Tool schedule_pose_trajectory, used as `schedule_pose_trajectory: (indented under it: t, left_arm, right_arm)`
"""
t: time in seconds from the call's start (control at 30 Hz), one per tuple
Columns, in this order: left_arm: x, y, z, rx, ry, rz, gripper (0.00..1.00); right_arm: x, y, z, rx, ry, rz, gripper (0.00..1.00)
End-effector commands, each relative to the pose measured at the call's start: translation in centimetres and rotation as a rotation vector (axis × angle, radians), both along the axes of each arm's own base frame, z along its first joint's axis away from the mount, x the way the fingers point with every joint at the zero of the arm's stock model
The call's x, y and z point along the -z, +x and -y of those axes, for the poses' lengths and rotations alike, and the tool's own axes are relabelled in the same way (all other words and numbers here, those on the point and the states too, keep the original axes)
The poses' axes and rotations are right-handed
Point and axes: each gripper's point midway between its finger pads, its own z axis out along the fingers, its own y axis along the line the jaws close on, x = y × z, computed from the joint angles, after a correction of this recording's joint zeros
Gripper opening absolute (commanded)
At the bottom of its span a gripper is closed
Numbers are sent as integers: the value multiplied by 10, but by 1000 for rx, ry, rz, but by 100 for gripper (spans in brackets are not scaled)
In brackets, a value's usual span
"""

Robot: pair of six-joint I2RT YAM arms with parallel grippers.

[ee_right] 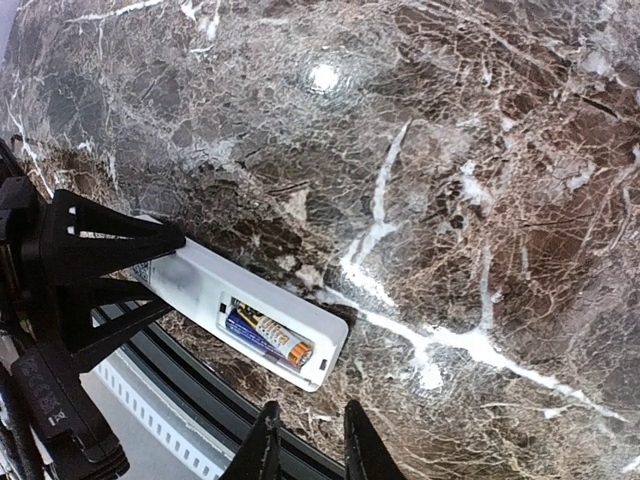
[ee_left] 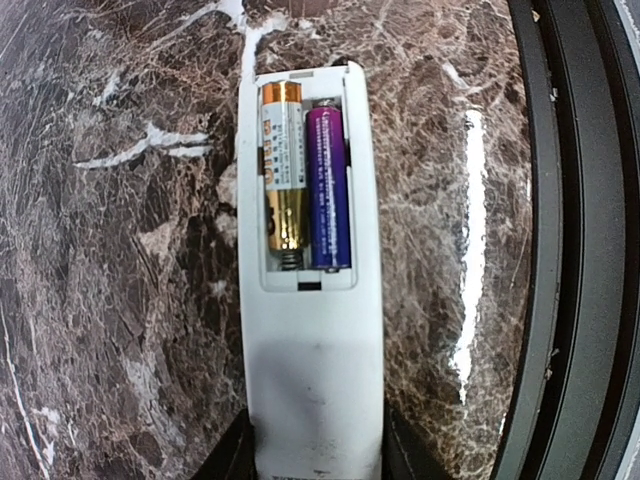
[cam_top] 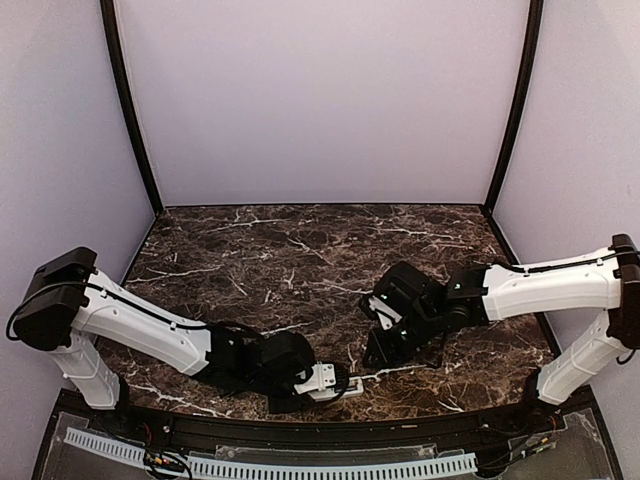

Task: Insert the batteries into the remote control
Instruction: Move the remote control without the battery cover to the center of the board, then hold the remote control without the battery cover at the center of the board.

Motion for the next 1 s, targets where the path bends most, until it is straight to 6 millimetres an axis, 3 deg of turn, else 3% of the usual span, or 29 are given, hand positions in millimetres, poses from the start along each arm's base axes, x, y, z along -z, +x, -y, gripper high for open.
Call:
schedule_pose_trajectory:
  t: [0.0, 0.2, 0.3, 0.33, 0.4, 0.43, 0.63, 0.77, 0.97]
  left_arm:
    - [14, 8, 13, -79, 18, -5, 24]
    - [18, 8, 12, -116, 24, -24, 41]
    - [16, 5, 5, -126, 21, -40, 56]
    - [12, 4, 4, -126, 13, -40, 73]
    - [10, 4, -4, -127, 22, -29, 94]
    - [12, 5, -12, -130, 38, -19, 96]
    - [-4, 0, -17, -114, 16, -30, 97]
    - [-11, 2, -16, -124, 31, -27, 85]
    - [-1, -13, -27, -72, 215, -115, 78]
  right_arm:
    - [-2, 10, 4, 11, 21, 23, 20]
    - [7, 10, 3, 6, 14, 6, 19]
    - [7, 11, 3, 8, 18, 10, 19]
    - [8, 12, 3, 8, 14, 9, 19]
    - [9, 12, 3, 5, 16, 8, 20]
    - [9, 11, 2, 3, 14, 5, 20]
    - [10, 10, -1, -8, 26, -7, 20]
    - [11, 6, -5, -5, 52, -30, 20]
    - [11, 6, -3, -1, 48, -31, 20]
